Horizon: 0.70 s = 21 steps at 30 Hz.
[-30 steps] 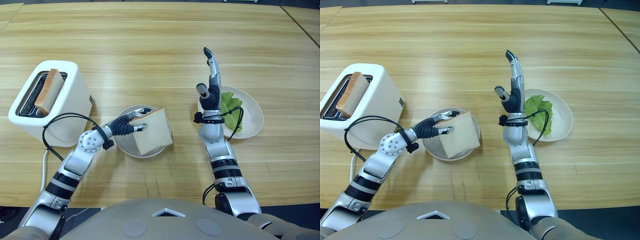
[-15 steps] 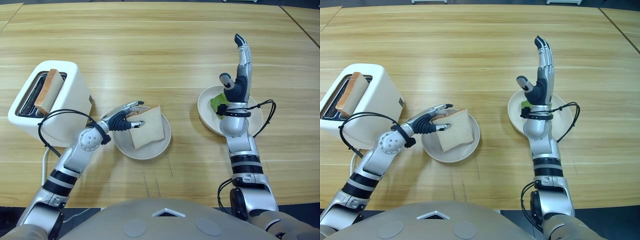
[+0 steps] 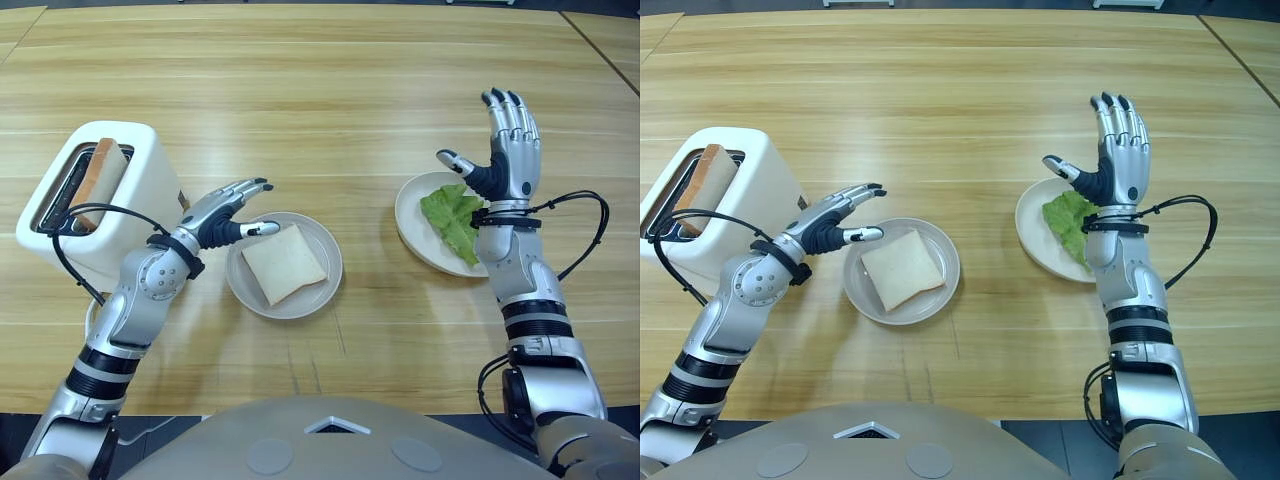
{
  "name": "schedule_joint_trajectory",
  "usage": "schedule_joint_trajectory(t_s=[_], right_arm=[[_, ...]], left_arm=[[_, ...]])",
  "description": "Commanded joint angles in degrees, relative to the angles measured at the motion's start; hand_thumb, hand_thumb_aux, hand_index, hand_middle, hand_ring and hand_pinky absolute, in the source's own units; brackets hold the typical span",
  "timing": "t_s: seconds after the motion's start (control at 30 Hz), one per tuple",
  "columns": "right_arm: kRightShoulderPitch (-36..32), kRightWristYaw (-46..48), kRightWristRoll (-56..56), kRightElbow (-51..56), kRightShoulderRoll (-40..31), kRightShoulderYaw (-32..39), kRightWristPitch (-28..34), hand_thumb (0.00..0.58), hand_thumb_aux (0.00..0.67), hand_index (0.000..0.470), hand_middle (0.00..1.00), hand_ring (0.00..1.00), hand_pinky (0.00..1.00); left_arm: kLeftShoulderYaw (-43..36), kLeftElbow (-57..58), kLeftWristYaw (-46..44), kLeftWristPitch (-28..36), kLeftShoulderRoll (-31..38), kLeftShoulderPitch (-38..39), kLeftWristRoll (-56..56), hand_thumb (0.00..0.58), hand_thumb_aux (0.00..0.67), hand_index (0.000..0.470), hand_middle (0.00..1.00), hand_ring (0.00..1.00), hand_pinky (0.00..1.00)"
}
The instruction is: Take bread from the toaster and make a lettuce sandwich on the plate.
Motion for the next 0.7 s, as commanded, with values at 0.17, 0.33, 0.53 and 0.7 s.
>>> schedule_joint_trajectory(t_s=[0.17,0.33,0.53,0.7], right_arm=[[-2.72,6.55,-7.36,10.47,-6.98,9.29,9.21,0.000,0.000,0.000,0.00,0.00,0.00],[-5.54,9.08,-6.64,18.07,-6.51,13.57,9.71,0.000,0.000,0.000,0.00,0.00,0.00],[-9.57,12.48,-3.58,25.76,-4.98,16.51,8.68,0.000,0.000,0.000,0.00,0.00,0.00],[-10.86,11.68,-2.50,28.70,-4.88,18.33,8.31,0.000,0.000,0.000,0.00,0.00,0.00]], left_arm=[[4.84,-2.72,3.79,-0.23,-1.85,1.08,-2.41,0.000,0.000,0.000,0.00,0.00,0.00],[4.89,-1.39,4.45,-1.03,-2.31,1.63,-2.78,0.000,0.000,0.000,0.00,0.00,0.00],[5.12,-0.08,4.90,-2.08,-2.66,1.64,-3.25,0.000,0.000,0.000,0.00,0.00,0.00],[5.13,0.39,4.85,-2.65,-2.77,1.75,-3.36,0.000,0.000,0.000,0.00,0.00,0.00]])
